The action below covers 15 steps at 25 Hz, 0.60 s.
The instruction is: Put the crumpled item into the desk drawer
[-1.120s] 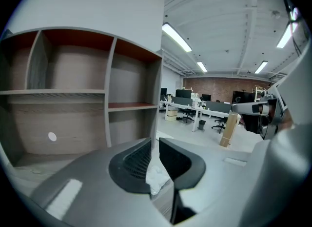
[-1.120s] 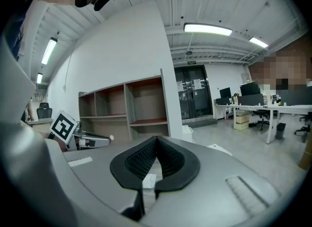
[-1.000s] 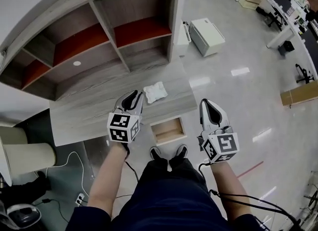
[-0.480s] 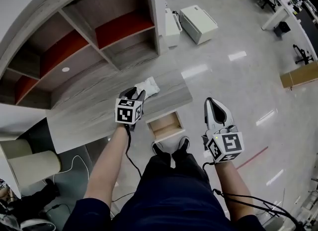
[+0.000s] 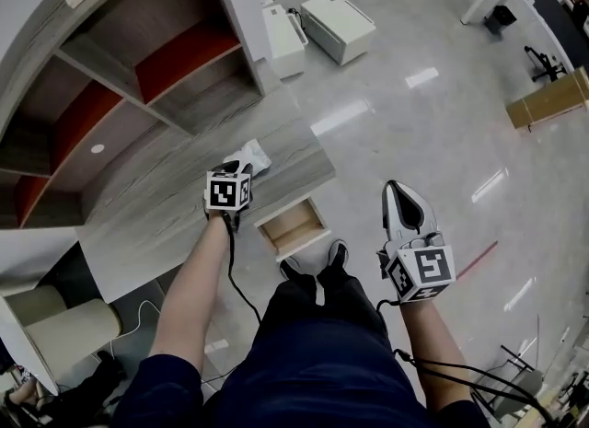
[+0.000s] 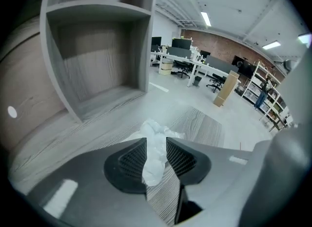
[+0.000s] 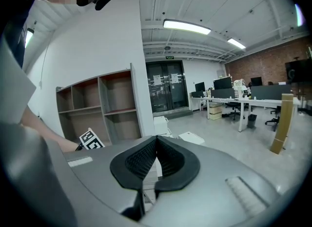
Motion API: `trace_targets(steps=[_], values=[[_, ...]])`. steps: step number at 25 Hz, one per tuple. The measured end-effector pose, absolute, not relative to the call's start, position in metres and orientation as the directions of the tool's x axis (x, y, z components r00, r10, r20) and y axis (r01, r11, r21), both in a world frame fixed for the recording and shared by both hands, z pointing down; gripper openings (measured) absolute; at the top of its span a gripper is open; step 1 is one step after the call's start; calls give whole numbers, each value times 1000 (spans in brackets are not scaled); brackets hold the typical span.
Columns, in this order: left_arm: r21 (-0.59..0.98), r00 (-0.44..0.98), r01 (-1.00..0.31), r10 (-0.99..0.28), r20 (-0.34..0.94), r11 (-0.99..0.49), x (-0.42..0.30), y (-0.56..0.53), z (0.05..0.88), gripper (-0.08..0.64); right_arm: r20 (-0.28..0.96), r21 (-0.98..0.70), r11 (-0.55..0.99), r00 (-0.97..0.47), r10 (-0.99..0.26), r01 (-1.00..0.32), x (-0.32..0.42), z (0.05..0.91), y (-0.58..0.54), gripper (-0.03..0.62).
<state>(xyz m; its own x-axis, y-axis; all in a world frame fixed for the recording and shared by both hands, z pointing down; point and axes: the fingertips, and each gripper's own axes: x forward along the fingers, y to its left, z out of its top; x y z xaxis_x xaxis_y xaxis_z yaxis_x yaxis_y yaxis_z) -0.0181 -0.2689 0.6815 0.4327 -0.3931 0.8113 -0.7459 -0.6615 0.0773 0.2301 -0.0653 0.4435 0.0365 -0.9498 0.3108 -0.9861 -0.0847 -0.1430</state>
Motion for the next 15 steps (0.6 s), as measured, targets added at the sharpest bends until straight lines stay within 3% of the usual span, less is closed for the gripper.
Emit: trace_targets(steps=[12,15], values=[[150,410,-796,-341,846,-586,-18,-265,718,120,302,-172,-122,66,-951,-977,243,447,-42,6],[168,416,-809,-348,840,-564,-19,-263,718,49,307,-172,-106,49,-951,-979,237,449,-44,6]])
